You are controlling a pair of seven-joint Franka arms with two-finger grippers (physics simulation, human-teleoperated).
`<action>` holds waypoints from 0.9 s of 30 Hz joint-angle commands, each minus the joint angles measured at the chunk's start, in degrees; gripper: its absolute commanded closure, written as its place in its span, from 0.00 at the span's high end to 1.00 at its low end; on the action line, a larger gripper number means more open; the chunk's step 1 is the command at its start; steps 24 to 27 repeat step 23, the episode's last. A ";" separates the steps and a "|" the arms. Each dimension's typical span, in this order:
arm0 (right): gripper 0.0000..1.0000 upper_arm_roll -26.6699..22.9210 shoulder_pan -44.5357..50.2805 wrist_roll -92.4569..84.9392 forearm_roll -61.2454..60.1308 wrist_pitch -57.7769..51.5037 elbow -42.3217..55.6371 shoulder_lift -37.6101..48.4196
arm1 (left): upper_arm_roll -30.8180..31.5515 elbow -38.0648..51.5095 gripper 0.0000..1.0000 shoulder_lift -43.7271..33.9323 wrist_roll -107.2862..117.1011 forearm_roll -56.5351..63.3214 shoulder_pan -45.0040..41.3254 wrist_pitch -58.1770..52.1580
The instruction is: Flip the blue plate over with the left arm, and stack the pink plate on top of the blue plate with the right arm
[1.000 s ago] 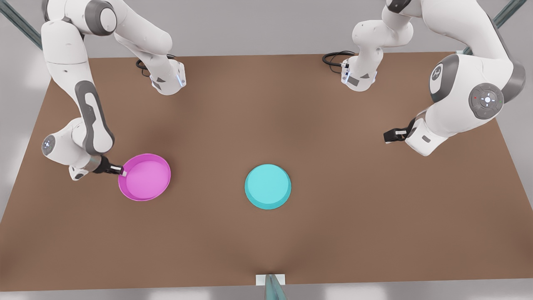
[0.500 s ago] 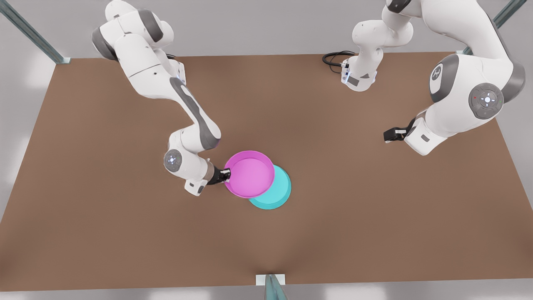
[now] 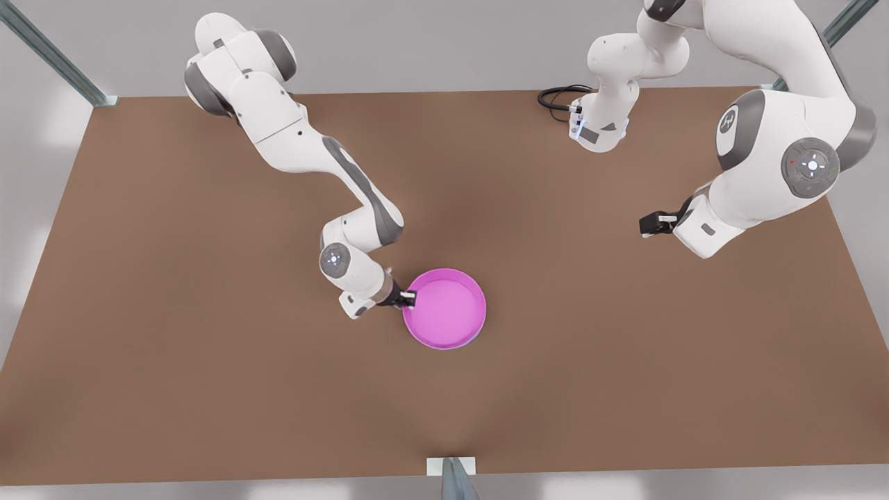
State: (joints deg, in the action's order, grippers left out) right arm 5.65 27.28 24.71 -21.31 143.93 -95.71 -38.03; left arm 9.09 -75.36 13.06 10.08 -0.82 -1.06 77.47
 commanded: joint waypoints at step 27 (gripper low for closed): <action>1.00 -14.53 -25.43 -36.22 23.95 -59.82 14.32 28.45 | 0.13 -0.05 1.00 0.03 -0.85 0.03 0.09 -1.53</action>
